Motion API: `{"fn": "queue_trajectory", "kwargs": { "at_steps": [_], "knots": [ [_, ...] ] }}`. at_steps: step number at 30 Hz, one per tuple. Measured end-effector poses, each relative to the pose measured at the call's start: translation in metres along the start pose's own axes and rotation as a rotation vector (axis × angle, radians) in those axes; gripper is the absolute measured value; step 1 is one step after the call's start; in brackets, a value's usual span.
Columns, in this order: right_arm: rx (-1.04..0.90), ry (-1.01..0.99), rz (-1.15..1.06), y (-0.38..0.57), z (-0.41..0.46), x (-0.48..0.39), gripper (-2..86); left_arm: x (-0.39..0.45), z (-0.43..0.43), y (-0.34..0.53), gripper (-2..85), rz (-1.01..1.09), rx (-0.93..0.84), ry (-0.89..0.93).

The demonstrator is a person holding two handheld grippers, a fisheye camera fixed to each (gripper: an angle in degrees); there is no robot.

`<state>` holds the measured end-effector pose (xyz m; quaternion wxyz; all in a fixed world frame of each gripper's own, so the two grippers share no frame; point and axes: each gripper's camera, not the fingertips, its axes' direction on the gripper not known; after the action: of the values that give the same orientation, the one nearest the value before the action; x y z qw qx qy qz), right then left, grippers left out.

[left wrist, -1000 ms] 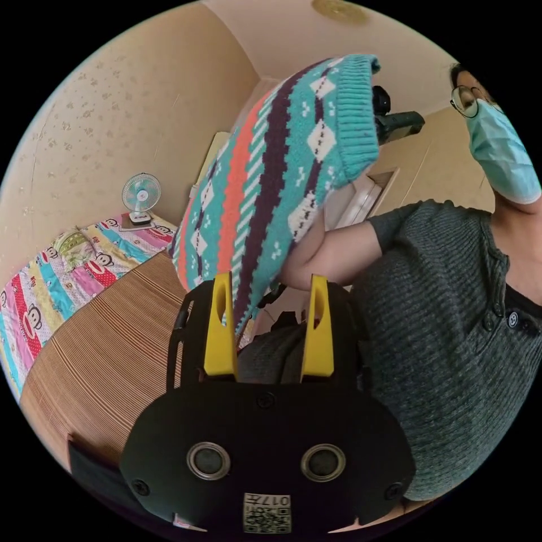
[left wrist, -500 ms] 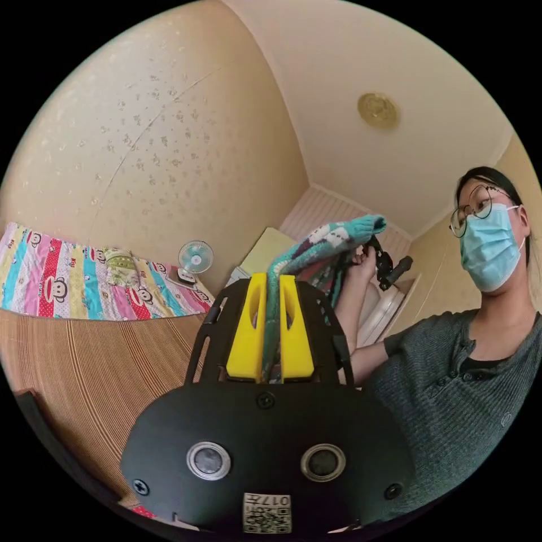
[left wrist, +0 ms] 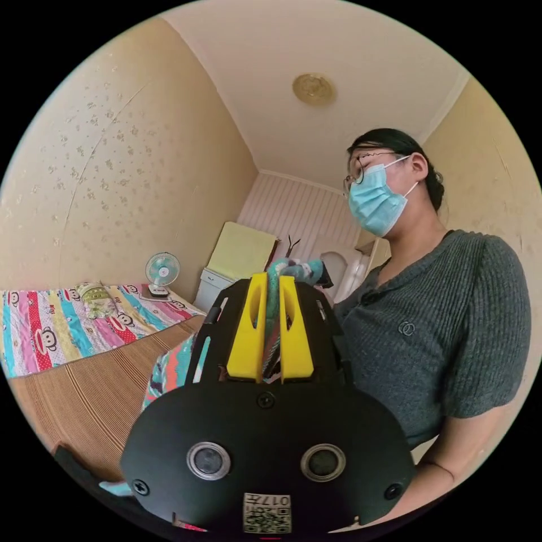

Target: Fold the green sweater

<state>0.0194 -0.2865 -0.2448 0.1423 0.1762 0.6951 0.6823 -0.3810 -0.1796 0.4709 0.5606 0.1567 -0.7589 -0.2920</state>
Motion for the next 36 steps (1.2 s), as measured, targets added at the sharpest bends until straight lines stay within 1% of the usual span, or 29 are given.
{"fn": "queue_trajectory", "kwargs": {
  "at_steps": [3,4,6,7,9,10,11,12,13,14,15,16,17,18,19,20,21,22,23,24,25,26,27,28,30,31,33,34,36],
  "knots": [
    [0.002,0.028,-0.143,-0.053,-0.009,-0.012,5.4,-0.004,-0.022,-0.04,3.2,0.016,0.064,0.008],
    [-0.009,0.029,-0.165,-0.067,-0.008,-0.011,5.4,-0.016,-0.028,-0.059,3.2,-0.01,0.069,-0.033],
    [-0.102,0.041,-0.254,-0.132,0.014,0.001,5.7,-0.05,-0.031,-0.088,3.3,-0.101,0.036,-0.132],
    [-0.14,0.046,-0.272,-0.15,0.025,0.007,5.7,-0.081,-0.027,-0.105,3.3,-0.161,-0.021,-0.2],
    [-0.355,0.042,-0.315,-0.227,0.093,0.049,6.0,-0.139,-0.018,-0.123,3.5,-0.237,-0.119,-0.273],
    [-0.415,0.025,-0.318,-0.245,0.115,0.063,6.1,-0.188,-0.012,-0.127,3.7,-0.306,-0.174,-0.294],
    [-0.535,-0.009,-0.315,-0.279,0.167,0.095,6.4,-0.245,-0.006,-0.125,3.9,-0.393,-0.217,-0.314],
    [-0.642,-0.039,-0.318,-0.307,0.226,0.129,6.9,-0.275,-0.003,-0.122,4.1,-0.444,-0.236,-0.327],
    [-0.682,-0.045,-0.315,-0.32,0.257,0.146,7.2,-0.334,0.007,-0.114,4.5,-0.515,-0.302,-0.365],
    [-0.716,-0.018,-0.267,-0.339,0.316,0.182,8.0,-0.395,0.019,-0.101,4.9,-0.564,-0.394,-0.382],
    [-0.688,0.038,-0.141,-0.353,0.363,0.219,8.9,-0.425,0.022,-0.091,5.1,-0.611,-0.428,-0.396],
    [-0.661,0.077,-0.075,-0.357,0.38,0.236,9.1,-0.479,0.022,-0.066,5.3,-0.735,-0.473,-0.459],
    [-0.596,0.164,0.017,-0.358,0.401,0.262,9.5,-0.518,0.015,-0.036,5.5,-0.866,-0.502,-0.536],
    [-0.511,0.212,0.123,-0.348,0.411,0.282,9.8,-0.531,0.011,-0.021,5.5,-0.923,-0.509,-0.57],
    [-0.481,0.2,0.175,-0.339,0.415,0.291,9.9,-0.546,0.007,0.008,5.5,-0.993,-0.509,-0.624],
    [-0.481,0.121,0.236,-0.316,0.431,0.305,10.2,-0.552,0.013,0.035,5.4,-1.008,-0.531,-0.645],
    [-0.544,0.032,0.251,-0.285,0.453,0.316,10.6,-0.553,0.02,0.049,5.4,-1.002,-0.562,-0.642],
    [-0.59,0.006,0.256,-0.266,0.466,0.322,10.8,-0.552,0.039,0.077,5.4,-0.975,-0.645,-0.635],
    [-0.697,-0.01,0.27,-0.221,0.491,0.334,11.3,-0.547,0.061,0.11,5.5,-0.953,-0.747,-0.636],
    [-0.8,0.0,0.281,-0.172,0.515,0.344,11.9,-0.543,0.073,0.128,5.5,-0.946,-0.803,-0.635],
    [-0.853,0.01,0.287,-0.148,0.525,0.349,12.1,-0.536,0.098,0.166,5.8,-0.94,-0.919,-0.631],
    [-0.956,0.024,0.291,-0.104,0.543,0.357,12.6,-0.529,0.12,0.202,6.3,-0.943,-1.028,-0.63],
    [-1.037,0.041,0.291,-0.068,0.555,0.363,13.3,-0.525,0.13,0.219,6.5,-0.946,-1.078,-0.632],
    [-1.063,0.054,0.287,-0.054,0.558,0.365,13.6,-0.518,0.146,0.247,7.0,-0.958,-1.141,-0.636],
    [-1.084,0.082,0.235,-0.031,0.564,0.367,15.5,-0.513,0.158,0.276,7.4,-1.01,-1.138,-0.637],
    [-1.078,0.095,0.217,-0.032,0.565,0.367,16.0,-0.514,0.16,0.289,7.8,-1.063,-1.099,-0.648],
    [-1.039,0.152,0.116,-0.041,0.569,0.365,16.9,-0.517,0.156,0.305,9.3,-1.153,-1.064,-0.73],
    [-1.039,0.17,0.085,-0.043,0.571,0.365,16.8,-0.517,0.152,0.313,11.0,-1.194,-1.065,-0.817],
    [-1.143,0.278,-0.033,-0.031,0.59,0.371,15.6,-0.514,0.146,0.324,13.4,-1.219,-1.088,-0.951]
  ]
}}
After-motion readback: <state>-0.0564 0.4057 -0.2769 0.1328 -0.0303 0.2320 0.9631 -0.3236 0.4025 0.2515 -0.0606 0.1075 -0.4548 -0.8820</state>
